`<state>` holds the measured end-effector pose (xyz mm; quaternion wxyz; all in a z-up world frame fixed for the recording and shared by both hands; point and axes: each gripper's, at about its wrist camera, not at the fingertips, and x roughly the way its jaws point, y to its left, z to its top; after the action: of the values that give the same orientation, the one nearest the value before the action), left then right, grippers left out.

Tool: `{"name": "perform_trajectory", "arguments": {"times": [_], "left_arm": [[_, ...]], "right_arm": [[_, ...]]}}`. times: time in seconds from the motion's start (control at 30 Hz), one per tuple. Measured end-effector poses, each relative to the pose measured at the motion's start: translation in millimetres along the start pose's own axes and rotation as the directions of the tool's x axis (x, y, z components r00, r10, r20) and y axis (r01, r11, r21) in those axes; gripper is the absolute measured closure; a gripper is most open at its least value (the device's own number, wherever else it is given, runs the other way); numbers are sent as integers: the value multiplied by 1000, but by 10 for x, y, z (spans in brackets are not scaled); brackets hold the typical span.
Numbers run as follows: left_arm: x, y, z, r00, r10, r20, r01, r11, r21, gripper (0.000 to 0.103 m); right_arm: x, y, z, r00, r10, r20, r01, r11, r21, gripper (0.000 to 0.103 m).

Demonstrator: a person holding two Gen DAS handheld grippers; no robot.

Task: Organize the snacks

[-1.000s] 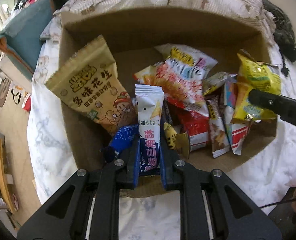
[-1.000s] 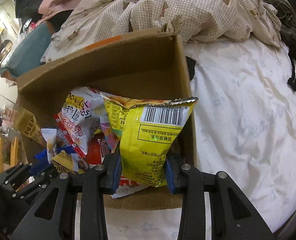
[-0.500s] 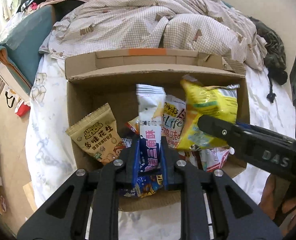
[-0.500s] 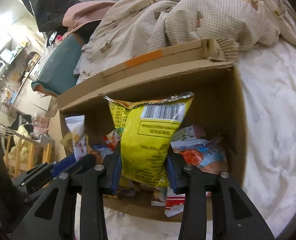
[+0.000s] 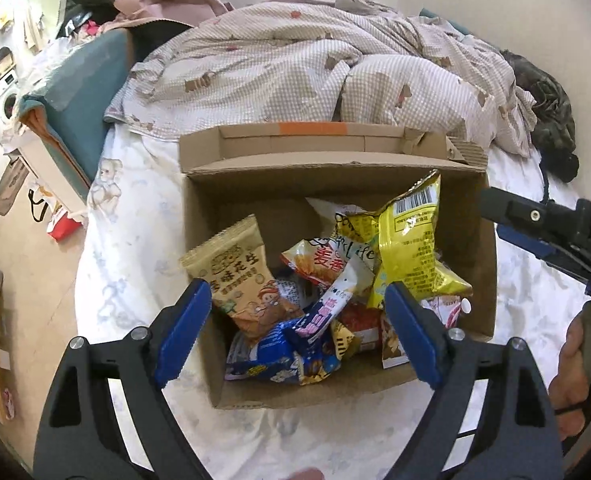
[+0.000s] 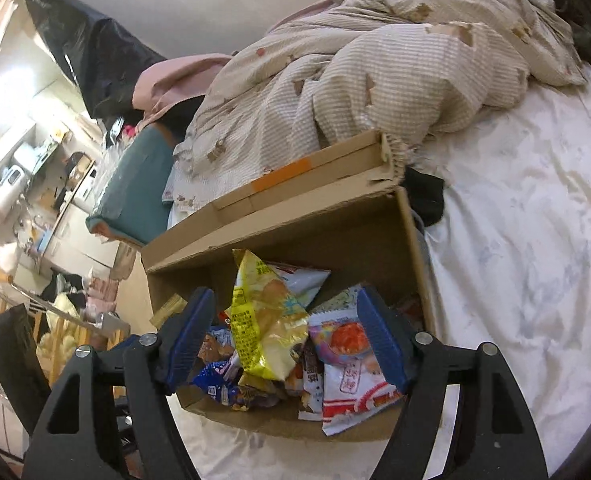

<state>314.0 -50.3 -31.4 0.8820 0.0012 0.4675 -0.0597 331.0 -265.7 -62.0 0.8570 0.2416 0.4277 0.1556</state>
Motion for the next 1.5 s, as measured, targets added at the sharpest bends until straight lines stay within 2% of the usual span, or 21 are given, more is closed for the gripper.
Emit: {"name": "perform_trajectory", "arguments": {"times": [0.17, 0.33, 0.47, 0.67, 0.77, 0.87, 1.0, 1.1, 1.17, 1.3, 1.5], "left_arm": [[-201, 88, -80, 999, 5, 38, -5, 1000, -14, 17], [-386, 202, -204, 998, 27, 61, -24, 999, -41, 15], [-585, 313, -338, 994, 19, 106, -13, 998, -63, 2], [-915, 460, -636, 985, 43, 166, -32, 997, -70, 0], [-1060, 520, -799, 980, 57, 188, -42, 996, -80, 0], [-1219, 575, -973, 970, 103, 218, -79, 990, -118, 0], [-1331, 575, -1196, 961, 114, 252, -80, 987, -141, 0], [-1319, 538, -1332, 955, 120, 270, -92, 989, -115, 0], [-1262, 520, -1382, 958, 130, 256, -107, 989, -100, 0], [-1183, 497, -1406, 959, 131, 250, -113, 990, -86, 0], [-1170, 492, -1409, 961, 108, 256, -83, 991, -107, 0]], "right_arm": [[-192, -9, -81, 1000, -5, 14, 5, 1000, 8, 27], [-414, 128, -271, 998, -31, 48, 34, 998, -49, 27], [-632, 244, -478, 994, -57, 97, 66, 993, -100, 26], [-903, 433, -852, 984, -108, 138, 133, 973, -187, 7], [-1052, 541, -1048, 979, -124, 161, 158, 963, -219, 3], [-1149, 604, -1203, 969, -155, 191, 197, 954, -226, 0], [-1196, 610, -1380, 952, -199, 233, 250, 944, -216, 0], [-1161, 569, -1504, 950, -216, 223, 263, 943, -205, 0], [-1130, 560, -1580, 943, -235, 236, 285, 936, -207, 0], [-1048, 618, -1719, 911, -288, 296, 365, 896, -253, 0], [-936, 657, -1713, 908, -295, 299, 378, 885, -274, 0]]}}
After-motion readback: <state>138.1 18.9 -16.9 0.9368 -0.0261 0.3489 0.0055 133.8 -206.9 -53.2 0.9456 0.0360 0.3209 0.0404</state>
